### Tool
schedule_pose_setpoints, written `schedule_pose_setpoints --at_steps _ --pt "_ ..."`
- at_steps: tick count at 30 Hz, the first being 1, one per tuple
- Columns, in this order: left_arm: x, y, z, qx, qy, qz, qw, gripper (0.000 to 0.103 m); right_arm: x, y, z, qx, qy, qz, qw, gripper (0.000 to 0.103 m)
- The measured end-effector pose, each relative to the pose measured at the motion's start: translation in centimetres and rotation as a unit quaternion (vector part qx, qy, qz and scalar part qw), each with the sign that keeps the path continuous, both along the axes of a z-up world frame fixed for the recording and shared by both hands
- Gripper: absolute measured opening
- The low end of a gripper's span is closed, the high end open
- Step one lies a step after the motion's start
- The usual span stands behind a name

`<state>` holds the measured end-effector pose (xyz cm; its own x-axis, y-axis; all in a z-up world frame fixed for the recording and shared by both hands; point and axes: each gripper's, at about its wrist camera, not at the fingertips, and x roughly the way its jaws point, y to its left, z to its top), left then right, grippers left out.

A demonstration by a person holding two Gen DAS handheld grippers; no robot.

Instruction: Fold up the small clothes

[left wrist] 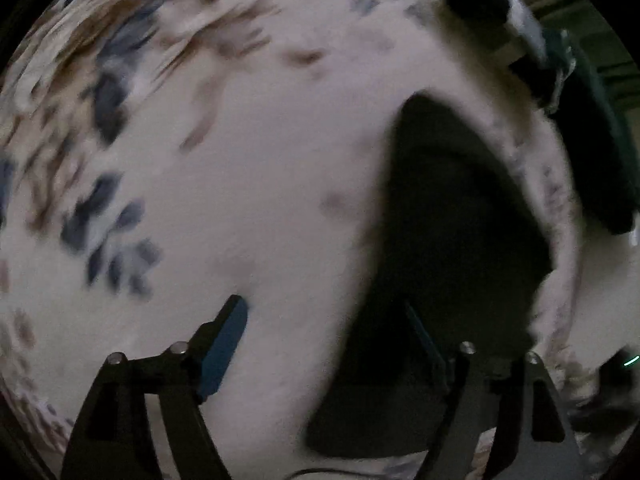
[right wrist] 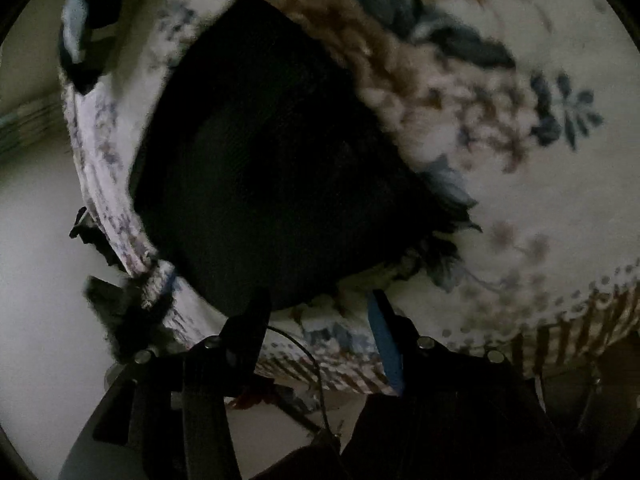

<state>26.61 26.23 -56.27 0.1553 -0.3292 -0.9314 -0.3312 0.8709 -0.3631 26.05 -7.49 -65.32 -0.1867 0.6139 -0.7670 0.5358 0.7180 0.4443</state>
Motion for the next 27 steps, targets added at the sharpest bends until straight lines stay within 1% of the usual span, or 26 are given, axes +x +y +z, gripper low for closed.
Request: schedule_pose_setpoints --at_steps 2,3,4,5,6,7,8,10,11,13,16,19,21,23,24,26,27 --pt "-0.8 0.1 -0.8 -0.013 -0.011 0.007 0.9998 0.084 1.4 1.4 2.1 -0.006 -0.022 0.023 0.999 0.053" --pt "-0.9 0.1 -1.2 -0.016 -0.013 0.011 0.9997 0.085 2.4 3.2 3.5 -0.005 -0.037 0.041 0.998 0.053" --pt "-0.8 0.1 -1.3 -0.014 -0.014 0.009 0.9998 0.089 2.7 3.4 4.4 -0.002 -0.05 0.061 0.997 0.053" --pt "-0.5 -0.1 -1.6 -0.013 -0.013 0.005 0.9998 0.097 4.2 5.3 5.3 0.001 -0.068 0.091 0.993 0.053" --pt "-0.3 -0.2 -2.1 -0.015 -0.01 0.002 0.9998 0.101 5.5 6.7 6.0 0.004 -0.085 0.112 0.99 0.053" --pt "-0.2 -0.3 -2.6 -0.019 -0.009 0.002 0.9998 0.103 6.9 8.3 6.8 0.012 -0.106 0.133 0.985 0.053" --pt "-0.1 -0.6 -2.7 -0.012 -0.007 0.012 0.9998 0.103 8.3 10.2 7.4 0.018 -0.12 0.157 0.98 0.053" --pt "-0.2 -0.7 -2.6 -0.006 -0.012 0.04 0.9991 0.103 11.2 14.5 8.1 0.009 -0.147 0.213 0.966 0.053" --pt "-0.3 -0.9 -2.6 -0.005 -0.016 0.052 0.9985 0.103 12.7 16.3 8.4 0.007 -0.157 0.232 0.96 0.053" --pt "-0.7 -1.0 -2.5 0.001 -0.03 0.07 0.9971 0.103 15.7 20.4 8.3 0.004 -0.182 0.277 0.943 0.053" --pt "-1.2 -0.5 -2.4 -0.005 -0.031 0.074 0.9967 0.103 20.1 26.4 7.0 -0.013 -0.206 0.332 0.92 0.053" --pt "-1.9 0.2 -1.4 -0.013 -0.032 0.081 0.9962 0.103 22.4 31.1 4.4 -0.026 -0.206 0.378 0.902 0.052" --pt "-2.2 0.6 -0.2 -0.016 -0.047 0.092 0.9946 0.103 22.9 33.0 2.1 -0.042 -0.191 0.406 0.893 0.052" --pt "-2.4 0.8 1.2 0.001 -0.064 0.095 0.9934 0.103 22.7 34.3 0.4 -0.048 -0.175 0.431 0.884 0.042" --pt "-2.3 0.7 1.6 0.006 -0.071 0.092 0.9932 0.103 22.5 34.8 -0.1 -0.054 -0.172 0.445 0.877 0.037" --pt "-1.6 0.1 2.0 0.017 -0.079 0.077 0.9938 0.103 22.0 34.9 0.2 -0.073 -0.189 0.458 0.866 0.023" --pt "-1.0 -0.2 1.8 0.02 -0.081 0.064 0.9944 0.103 21.9 34.7 0.3 -0.075 -0.191 0.455 0.866 0.011"
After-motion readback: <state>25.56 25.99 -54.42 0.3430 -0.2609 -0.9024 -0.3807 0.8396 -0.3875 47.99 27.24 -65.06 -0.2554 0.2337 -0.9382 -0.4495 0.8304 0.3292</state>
